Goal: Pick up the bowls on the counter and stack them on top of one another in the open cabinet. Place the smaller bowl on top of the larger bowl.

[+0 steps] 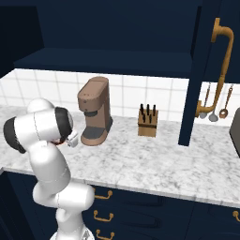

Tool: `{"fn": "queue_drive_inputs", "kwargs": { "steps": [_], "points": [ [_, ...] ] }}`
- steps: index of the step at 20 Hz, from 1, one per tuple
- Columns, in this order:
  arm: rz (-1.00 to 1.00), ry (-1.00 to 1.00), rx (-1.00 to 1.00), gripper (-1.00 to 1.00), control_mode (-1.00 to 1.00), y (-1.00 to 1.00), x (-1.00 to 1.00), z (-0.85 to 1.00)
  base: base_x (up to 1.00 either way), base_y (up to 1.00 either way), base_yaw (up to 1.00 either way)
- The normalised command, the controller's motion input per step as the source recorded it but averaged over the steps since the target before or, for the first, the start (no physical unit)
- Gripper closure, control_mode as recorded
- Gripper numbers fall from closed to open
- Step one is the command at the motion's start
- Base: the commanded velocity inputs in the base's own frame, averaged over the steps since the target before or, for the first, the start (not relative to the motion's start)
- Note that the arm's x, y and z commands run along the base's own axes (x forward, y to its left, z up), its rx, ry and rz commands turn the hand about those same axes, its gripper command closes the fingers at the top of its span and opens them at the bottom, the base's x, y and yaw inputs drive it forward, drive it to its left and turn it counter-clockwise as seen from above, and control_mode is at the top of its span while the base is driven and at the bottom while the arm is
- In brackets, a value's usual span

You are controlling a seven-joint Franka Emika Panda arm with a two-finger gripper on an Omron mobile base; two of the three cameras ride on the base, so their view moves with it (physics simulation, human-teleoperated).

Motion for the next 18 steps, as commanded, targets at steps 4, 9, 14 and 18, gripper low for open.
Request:
{"fn": "queue_drive_inputs", "kwargs": {
  "steps": [4,9,14,18],
  "points": [
    [0.00,0.03,-0.01,-1.00,-1.00,0.35,0.18,-0.26,0.00,0.00,0.00],
    [0.00,0.00,0.00,1.00,-1.00,0.11,0.05,-0.06,0.00,0.00,0.00],
    [0.00,-0.02,0.00,1.00,-1.00,0.00,-0.04,0.09,0.00,0.00,0.00],
    [-0.07,-0.19,0.06,1.00,-1.00,-0.19,-0.43,0.76,0.00,0.00,0.00]
  ]
}}
